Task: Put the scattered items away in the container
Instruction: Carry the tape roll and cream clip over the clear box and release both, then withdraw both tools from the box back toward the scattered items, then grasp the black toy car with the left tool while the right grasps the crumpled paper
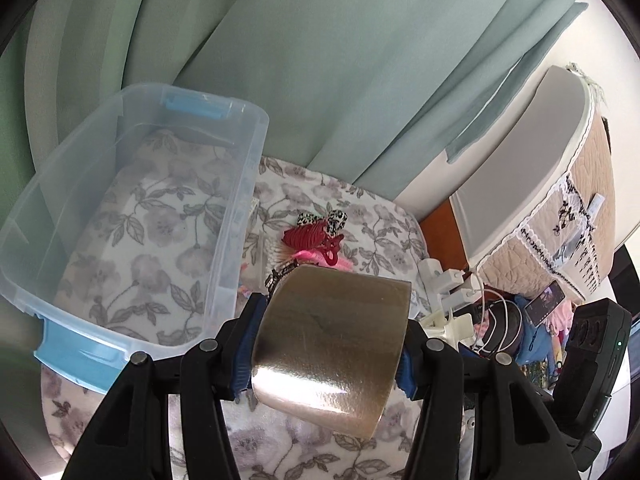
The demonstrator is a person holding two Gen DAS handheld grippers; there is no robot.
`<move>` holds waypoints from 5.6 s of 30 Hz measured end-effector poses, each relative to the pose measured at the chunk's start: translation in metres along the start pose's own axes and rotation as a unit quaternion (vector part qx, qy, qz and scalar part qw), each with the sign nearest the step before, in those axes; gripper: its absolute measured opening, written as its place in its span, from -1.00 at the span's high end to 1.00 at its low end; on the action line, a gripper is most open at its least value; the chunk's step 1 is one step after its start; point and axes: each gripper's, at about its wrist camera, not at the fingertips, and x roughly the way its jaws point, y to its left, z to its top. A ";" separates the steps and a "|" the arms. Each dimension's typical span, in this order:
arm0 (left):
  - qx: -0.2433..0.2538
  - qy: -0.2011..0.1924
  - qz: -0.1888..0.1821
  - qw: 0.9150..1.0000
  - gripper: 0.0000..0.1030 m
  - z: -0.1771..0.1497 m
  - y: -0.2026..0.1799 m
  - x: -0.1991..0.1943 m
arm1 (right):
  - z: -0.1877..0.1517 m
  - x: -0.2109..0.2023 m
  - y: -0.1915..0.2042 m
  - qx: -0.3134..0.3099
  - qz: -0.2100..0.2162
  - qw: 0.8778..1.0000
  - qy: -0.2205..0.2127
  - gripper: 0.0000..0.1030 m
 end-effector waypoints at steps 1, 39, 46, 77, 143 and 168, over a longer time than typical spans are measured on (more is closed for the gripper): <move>-0.001 -0.009 -0.001 1.000 -0.12 0.004 0.001 -0.005 | 0.005 -0.002 0.005 -0.004 0.001 1.000 -0.005 0.04; -0.109 -0.115 0.155 0.975 -0.12 0.045 0.125 -0.080 | 0.061 0.057 0.176 -0.142 0.107 0.984 0.029 0.04; -0.122 -0.099 0.183 0.970 -0.12 0.045 0.141 -0.070 | 0.058 0.081 0.187 -0.157 0.097 0.981 0.056 0.04; -0.109 -0.087 0.184 0.973 -0.77 0.055 0.134 -0.061 | 0.053 0.091 0.187 -0.175 0.090 0.978 0.070 -0.51; 0.024 -0.136 0.178 0.974 -1.00 0.033 0.010 -0.058 | 0.042 -0.010 0.069 -0.074 0.053 0.990 -0.106 -1.00; 0.177 0.049 0.094 0.979 -1.00 -0.071 -0.048 0.047 | -0.017 0.042 -0.069 0.065 -0.044 0.997 0.009 -1.00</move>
